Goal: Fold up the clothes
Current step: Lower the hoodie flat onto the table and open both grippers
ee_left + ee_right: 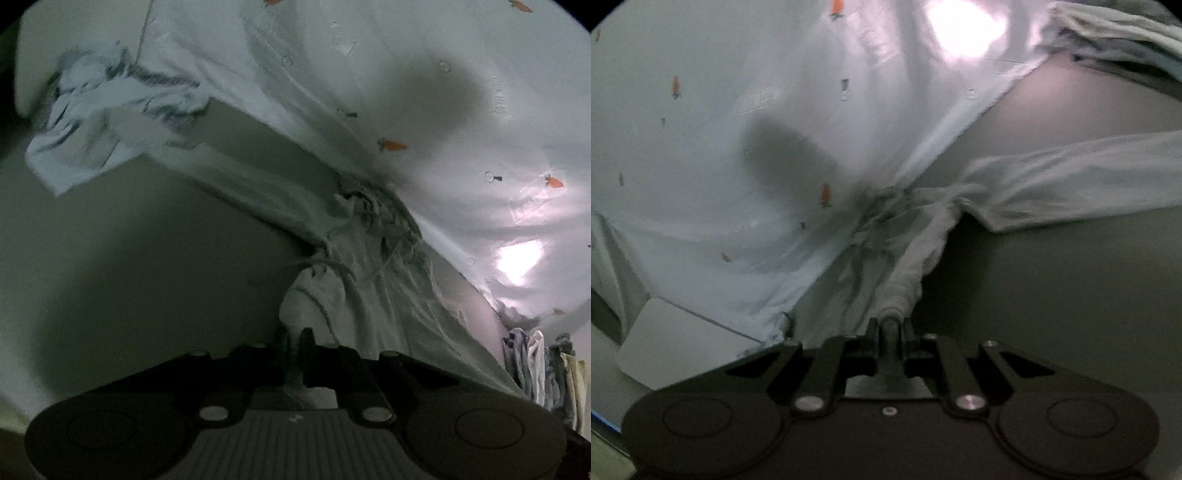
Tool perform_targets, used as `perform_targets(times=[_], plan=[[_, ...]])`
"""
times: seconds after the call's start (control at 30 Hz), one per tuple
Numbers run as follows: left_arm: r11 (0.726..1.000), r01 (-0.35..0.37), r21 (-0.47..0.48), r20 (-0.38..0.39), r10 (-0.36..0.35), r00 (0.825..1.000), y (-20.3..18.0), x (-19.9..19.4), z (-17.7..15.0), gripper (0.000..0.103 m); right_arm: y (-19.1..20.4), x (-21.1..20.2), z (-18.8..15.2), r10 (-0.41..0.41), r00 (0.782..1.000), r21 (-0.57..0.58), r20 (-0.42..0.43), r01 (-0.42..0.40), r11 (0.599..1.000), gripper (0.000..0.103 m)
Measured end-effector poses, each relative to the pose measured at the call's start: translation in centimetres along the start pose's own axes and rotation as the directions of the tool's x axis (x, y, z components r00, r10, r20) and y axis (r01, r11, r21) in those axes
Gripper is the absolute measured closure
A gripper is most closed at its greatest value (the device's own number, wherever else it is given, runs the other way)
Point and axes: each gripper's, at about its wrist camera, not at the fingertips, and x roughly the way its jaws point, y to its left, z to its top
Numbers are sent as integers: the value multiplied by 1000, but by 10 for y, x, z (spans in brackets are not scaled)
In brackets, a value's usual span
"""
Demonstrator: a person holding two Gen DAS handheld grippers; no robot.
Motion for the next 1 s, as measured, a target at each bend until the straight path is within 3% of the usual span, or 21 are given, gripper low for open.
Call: perform_targets(times=[0.03,0.07,0.13,0.17,0.2,0.27,0.3,0.37,0.47,0.53,0.6,0.67,0.8,0.9,1.0], plan=[[999,-41,-17,-42,41,998,7,12,-10,90,-7,1,-3,-45,999,-12,-18,45,999,89],[994,-112,-20,-92,109,990,15,28,-21,94,-16,12,-10,-139,988,-52,-72,136,989,88],[969,-246,34,-185,248,951,28,57,-40,95,-30,31,-27,-323,934,-102,-152,311,945,87],[966,-255,41,-200,258,945,33,59,-45,95,-32,35,-33,-358,919,-105,-165,344,933,88],[970,-242,32,-192,243,951,37,55,-47,91,-30,32,-36,-352,923,-103,-154,340,935,87],[975,-220,12,-182,218,959,40,44,-46,70,-24,25,-37,-358,926,-126,-117,344,930,78],[975,-220,11,-166,219,962,41,40,-44,65,-20,22,-37,-370,925,-150,-91,354,923,67],[970,-242,25,-154,243,958,42,38,-43,49,-14,19,-37,-389,920,-191,-49,373,908,62],[959,-275,64,-177,282,943,40,42,-46,42,-4,26,-41,-407,913,-264,-31,386,884,48],[957,-274,90,-184,287,940,37,41,-51,36,3,32,-46,-420,907,-328,-35,386,862,20],[956,-275,100,-182,289,940,36,41,-53,25,12,44,-51,-444,895,-393,-48,392,832,4],[952,-282,116,-174,299,938,39,39,-55,19,23,56,-61,-441,897,-468,-40,373,801,3],[940,-305,154,-178,330,927,49,35,-49,18,42,80,-75,-429,902,-559,-53,329,761,0],[936,-314,158,-140,336,931,64,25,-37,13,56,102,-82,-397,916,-574,-52,298,762,0],[930,-329,164,-117,349,930,86,19,-16,13,69,131,-91,-413,910,-590,-39,312,745,0]])
